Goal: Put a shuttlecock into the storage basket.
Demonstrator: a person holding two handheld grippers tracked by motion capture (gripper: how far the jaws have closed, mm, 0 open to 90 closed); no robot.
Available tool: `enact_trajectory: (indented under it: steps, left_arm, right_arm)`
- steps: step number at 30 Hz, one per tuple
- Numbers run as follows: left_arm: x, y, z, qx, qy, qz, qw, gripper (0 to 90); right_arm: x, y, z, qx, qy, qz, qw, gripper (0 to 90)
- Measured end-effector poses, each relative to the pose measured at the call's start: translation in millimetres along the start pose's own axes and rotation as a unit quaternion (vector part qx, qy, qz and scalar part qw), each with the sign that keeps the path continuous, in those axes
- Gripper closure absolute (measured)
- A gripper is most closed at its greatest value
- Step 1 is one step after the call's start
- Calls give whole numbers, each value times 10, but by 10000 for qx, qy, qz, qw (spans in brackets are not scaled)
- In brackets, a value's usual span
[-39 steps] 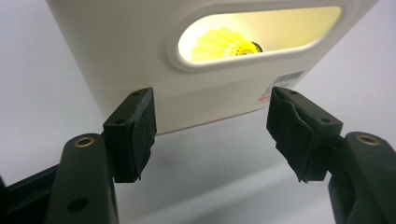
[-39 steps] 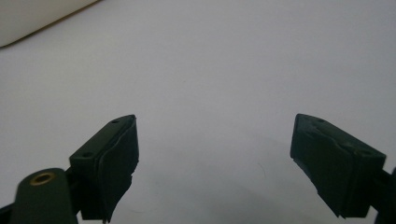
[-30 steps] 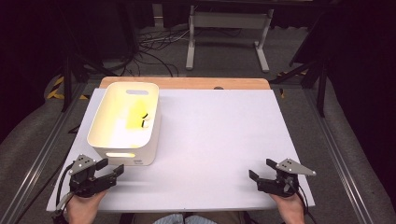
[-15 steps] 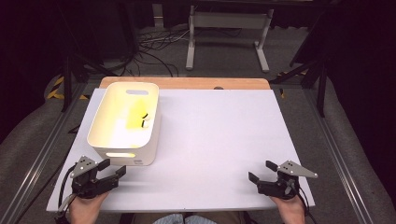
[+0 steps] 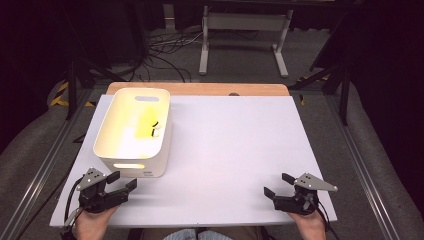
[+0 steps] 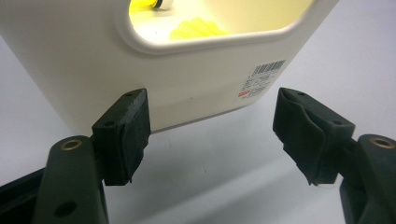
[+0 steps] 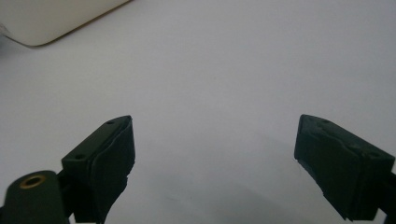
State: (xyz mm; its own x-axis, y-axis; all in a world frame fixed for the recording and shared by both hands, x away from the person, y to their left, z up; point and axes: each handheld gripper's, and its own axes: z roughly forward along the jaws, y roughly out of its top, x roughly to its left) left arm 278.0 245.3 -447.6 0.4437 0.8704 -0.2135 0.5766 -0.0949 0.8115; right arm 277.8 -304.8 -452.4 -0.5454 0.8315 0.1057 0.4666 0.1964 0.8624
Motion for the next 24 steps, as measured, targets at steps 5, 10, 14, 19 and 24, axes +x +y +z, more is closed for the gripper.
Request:
enact_trajectory:
  steps: [5, 10, 14, 19, 24]
  left_arm:
    - [-8, -8, 15, 5, 6, 72, 10000, 271]
    - [-16, -12, 17, 22, -1, 91, 10000, 264]
    - [-22, -14, 20, 7, 1, 109, 9999, 262]
    - [-20, -14, 20, 6, -3, 105, 9999, 260]
    - [-15, -17, 17, 5, -5, 109, 9999, 260]
  right_arm:
    - [-2, -2, 2, 7, 19, -16, 10000, 127]
    - [-6, -2, -3, -7, 4, 1, 10000, 127]
    - [-8, -2, -4, -10, 0, 2, 10000, 128]
    - [-10, -2, 1, -11, 6, 18, 10000, 127]
    - [-18, 2, 11, -10, 24, 14, 10000, 127]
